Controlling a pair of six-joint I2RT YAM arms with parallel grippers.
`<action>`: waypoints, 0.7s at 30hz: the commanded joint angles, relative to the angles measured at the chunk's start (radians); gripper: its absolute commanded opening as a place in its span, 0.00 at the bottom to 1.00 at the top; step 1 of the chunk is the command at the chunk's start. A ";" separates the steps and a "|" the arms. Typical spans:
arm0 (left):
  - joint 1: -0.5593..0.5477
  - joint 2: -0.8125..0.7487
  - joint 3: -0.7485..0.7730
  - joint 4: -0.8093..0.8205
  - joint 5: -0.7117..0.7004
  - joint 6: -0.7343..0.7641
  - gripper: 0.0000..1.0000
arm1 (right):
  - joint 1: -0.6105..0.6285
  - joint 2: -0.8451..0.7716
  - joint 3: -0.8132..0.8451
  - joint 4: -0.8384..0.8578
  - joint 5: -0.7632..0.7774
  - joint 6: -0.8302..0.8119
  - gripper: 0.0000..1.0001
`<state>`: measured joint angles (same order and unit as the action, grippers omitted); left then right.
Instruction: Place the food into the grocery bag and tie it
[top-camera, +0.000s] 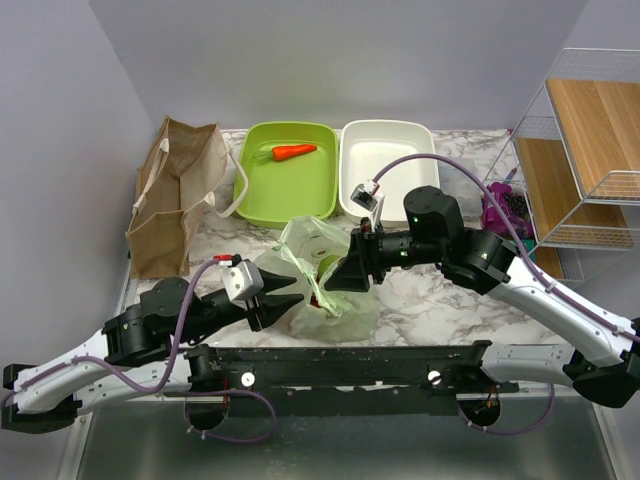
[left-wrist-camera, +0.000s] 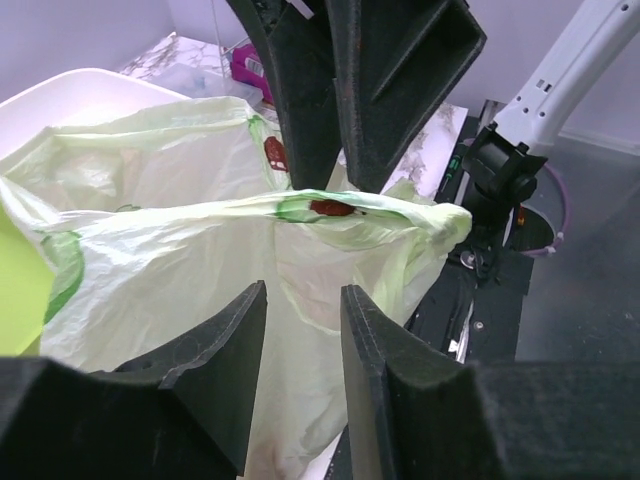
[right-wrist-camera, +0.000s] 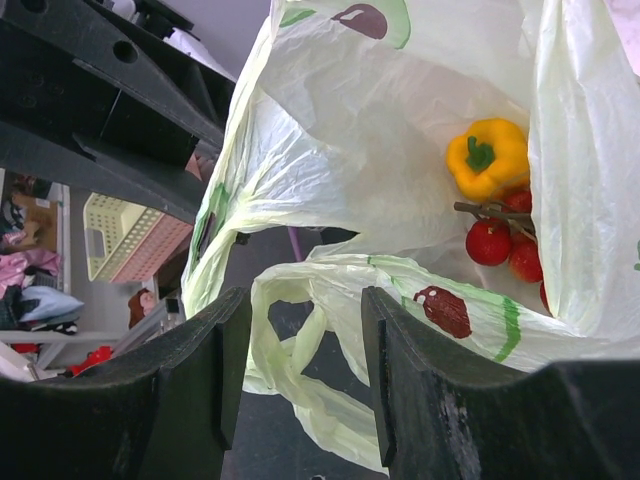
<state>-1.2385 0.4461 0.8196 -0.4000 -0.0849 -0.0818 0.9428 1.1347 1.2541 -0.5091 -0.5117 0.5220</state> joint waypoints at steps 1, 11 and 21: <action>-0.004 0.028 0.014 -0.017 0.097 0.026 0.36 | 0.000 0.010 0.005 0.023 -0.030 0.001 0.54; -0.003 0.085 -0.015 0.099 0.160 0.126 0.36 | -0.002 0.011 0.010 0.023 -0.024 0.007 0.54; -0.003 0.124 -0.015 0.127 0.169 0.161 0.37 | -0.001 0.015 0.005 0.024 -0.028 0.008 0.54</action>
<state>-1.2385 0.5526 0.8112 -0.3149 0.0486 0.0483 0.9428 1.1416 1.2541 -0.5064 -0.5144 0.5236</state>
